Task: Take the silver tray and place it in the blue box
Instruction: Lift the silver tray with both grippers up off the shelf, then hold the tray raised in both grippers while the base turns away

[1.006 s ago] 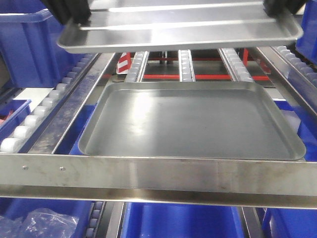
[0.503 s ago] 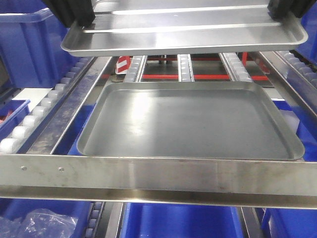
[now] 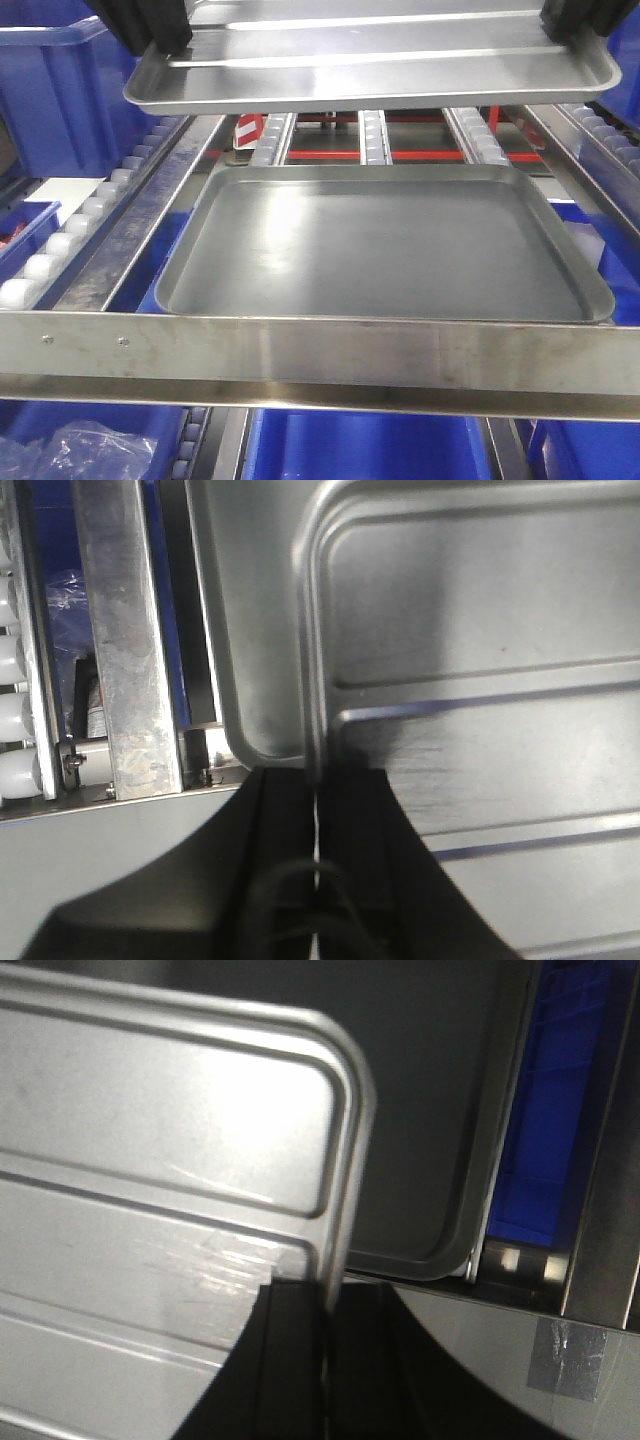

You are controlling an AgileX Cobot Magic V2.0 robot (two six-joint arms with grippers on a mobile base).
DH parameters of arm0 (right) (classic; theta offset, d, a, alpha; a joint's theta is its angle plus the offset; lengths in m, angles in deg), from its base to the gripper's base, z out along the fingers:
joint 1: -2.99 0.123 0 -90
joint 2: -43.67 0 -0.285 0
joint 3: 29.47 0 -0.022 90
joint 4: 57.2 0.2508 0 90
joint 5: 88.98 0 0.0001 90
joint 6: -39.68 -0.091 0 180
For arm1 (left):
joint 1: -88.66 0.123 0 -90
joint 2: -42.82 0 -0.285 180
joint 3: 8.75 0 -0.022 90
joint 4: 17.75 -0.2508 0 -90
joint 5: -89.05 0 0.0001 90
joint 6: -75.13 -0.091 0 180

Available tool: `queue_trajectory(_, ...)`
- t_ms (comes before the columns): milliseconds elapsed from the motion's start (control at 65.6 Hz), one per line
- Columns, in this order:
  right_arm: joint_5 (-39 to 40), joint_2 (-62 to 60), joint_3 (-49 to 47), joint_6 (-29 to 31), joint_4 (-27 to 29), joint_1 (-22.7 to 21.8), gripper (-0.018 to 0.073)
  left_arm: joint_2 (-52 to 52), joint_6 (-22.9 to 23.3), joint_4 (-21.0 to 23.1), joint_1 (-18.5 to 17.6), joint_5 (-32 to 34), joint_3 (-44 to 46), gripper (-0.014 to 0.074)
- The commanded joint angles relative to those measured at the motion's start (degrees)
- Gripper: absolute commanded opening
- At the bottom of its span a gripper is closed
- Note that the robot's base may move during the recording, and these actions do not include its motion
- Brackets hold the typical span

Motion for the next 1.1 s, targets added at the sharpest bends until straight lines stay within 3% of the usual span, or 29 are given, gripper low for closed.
queue_trajectory(0,3.44,-2.07,-1.67,0.92,-3.25,-0.18,0.0057,-1.73,-2.44,-2.03,-0.75,-0.42,1.19,-0.0105)
queue_trajectory(1082,3.44,-2.07,-1.67,0.92,-3.25,-0.18,0.0057,-1.73,-2.44,-2.03,-0.75,-0.42,1.19,-0.0105)
